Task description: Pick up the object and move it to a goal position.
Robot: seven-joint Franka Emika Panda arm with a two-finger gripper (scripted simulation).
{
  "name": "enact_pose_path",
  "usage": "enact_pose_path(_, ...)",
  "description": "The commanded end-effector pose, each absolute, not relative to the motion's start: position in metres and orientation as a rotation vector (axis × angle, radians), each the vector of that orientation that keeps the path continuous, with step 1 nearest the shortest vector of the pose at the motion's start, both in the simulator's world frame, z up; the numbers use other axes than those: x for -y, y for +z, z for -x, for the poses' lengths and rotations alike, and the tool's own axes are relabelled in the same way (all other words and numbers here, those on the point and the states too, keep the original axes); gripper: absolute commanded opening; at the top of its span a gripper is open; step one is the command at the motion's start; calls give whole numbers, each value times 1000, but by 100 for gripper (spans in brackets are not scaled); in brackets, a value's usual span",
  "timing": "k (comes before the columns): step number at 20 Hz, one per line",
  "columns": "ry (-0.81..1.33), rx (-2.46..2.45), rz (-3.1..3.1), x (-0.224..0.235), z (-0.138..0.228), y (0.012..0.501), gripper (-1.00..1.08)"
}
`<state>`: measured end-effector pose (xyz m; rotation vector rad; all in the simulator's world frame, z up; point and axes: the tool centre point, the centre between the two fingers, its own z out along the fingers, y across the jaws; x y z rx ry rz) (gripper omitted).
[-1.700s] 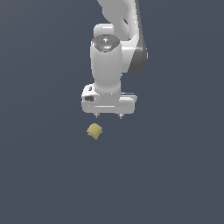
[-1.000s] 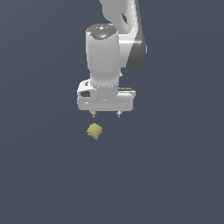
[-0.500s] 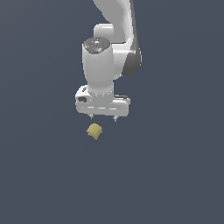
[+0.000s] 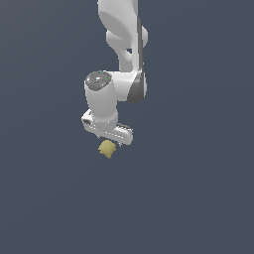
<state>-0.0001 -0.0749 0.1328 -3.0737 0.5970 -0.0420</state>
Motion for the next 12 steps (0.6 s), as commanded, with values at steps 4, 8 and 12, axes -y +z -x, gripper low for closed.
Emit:
enact_pose_path(4,-13,-774,3041,91,11,103,100)
enact_pose_path(8,-2,-837,3027,97,16,93,100)
enact_pose_path(12,0,-842,3026,98,16,91,100)
